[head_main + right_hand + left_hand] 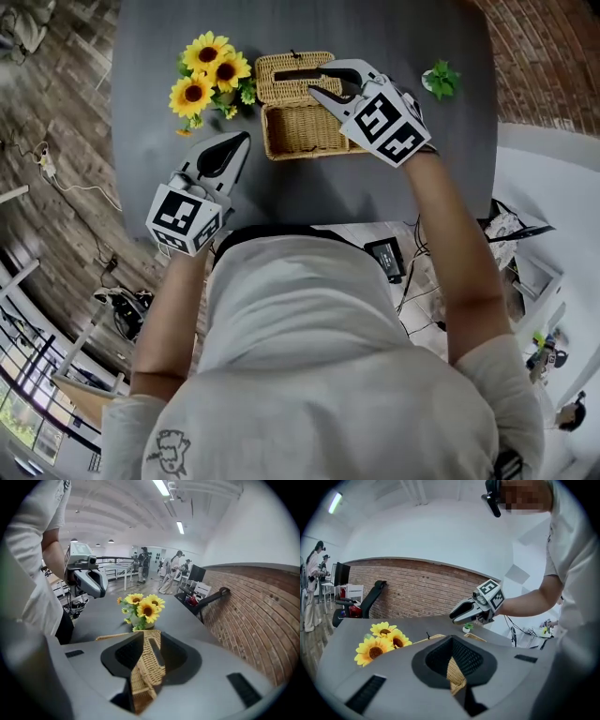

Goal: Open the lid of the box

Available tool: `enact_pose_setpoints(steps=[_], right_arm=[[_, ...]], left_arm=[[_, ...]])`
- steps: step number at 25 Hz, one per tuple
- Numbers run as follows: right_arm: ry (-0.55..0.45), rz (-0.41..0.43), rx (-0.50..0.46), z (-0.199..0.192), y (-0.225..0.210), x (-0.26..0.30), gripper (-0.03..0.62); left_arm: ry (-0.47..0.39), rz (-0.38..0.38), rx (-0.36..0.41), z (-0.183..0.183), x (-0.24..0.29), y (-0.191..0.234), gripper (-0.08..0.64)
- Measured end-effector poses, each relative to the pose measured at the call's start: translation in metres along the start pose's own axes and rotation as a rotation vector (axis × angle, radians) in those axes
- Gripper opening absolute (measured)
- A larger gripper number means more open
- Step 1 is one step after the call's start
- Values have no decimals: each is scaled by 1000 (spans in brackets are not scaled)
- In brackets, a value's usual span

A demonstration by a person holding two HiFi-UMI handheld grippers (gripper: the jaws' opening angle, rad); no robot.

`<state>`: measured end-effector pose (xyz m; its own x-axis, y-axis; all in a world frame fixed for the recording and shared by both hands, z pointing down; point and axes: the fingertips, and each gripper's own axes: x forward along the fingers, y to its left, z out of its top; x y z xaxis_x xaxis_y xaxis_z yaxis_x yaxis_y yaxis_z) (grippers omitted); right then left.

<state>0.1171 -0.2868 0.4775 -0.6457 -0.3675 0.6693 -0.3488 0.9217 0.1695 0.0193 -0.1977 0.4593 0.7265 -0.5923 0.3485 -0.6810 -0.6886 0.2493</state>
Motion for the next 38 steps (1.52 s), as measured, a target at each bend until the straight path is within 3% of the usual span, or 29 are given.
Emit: enact_pose_setpoints(steps=[6,12,21,28,38], right_arm=[[-75,-59,52,-6,41,-41,120],[-117,-67,115,-13,80,-81,120],[-259,-142,178,7,110,-130,118],[-331,-195,202,35,139,-146,117],[-393,-264,146,103,202,-148,107]], left_arm=[[-36,-1,26,10,-15,-27,11],[-72,-17,70,25,-31,-63,11],[-119,-29,109,52,-54,-95,11],[-133,-64,149,62,-78,-100,11],[-150,-135,196,56,-157,-95,11]])
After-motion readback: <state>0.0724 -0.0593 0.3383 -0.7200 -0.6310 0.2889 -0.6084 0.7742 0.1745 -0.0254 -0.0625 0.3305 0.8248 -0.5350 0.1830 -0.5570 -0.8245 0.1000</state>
